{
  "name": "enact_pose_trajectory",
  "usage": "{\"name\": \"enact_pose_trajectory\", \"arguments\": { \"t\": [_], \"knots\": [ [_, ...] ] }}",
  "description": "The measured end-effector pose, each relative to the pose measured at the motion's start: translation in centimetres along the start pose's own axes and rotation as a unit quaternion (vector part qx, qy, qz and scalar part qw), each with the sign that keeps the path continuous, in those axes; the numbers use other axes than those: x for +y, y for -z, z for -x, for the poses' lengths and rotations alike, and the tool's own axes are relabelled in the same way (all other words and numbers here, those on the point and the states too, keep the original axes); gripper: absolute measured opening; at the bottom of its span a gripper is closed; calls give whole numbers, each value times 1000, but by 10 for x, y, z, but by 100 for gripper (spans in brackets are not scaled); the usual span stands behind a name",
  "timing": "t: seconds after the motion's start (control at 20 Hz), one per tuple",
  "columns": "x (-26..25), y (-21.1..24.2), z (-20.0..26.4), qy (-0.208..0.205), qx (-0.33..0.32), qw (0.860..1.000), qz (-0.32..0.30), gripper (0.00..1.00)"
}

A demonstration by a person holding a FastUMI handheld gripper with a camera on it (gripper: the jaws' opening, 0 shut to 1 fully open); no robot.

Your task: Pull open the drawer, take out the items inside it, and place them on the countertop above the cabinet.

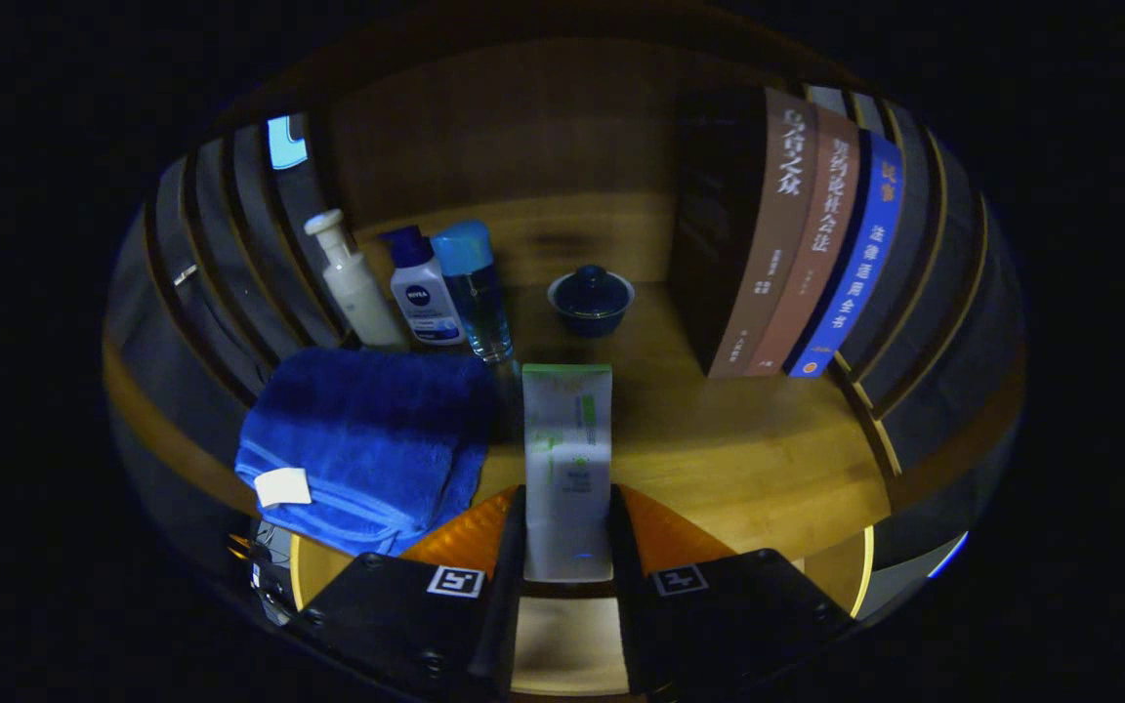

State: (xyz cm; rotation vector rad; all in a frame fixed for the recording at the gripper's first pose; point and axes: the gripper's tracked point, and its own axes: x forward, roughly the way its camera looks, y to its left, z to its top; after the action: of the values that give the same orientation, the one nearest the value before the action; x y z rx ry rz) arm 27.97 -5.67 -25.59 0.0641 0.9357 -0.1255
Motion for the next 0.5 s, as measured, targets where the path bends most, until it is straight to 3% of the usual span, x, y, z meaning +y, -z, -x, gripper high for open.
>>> {"name": "enact_pose_trajectory", "arguments": {
  "t": [0.5],
  "knots": [
    [-7,7,-22,14,18,1000,-9,47]
  ]
}}
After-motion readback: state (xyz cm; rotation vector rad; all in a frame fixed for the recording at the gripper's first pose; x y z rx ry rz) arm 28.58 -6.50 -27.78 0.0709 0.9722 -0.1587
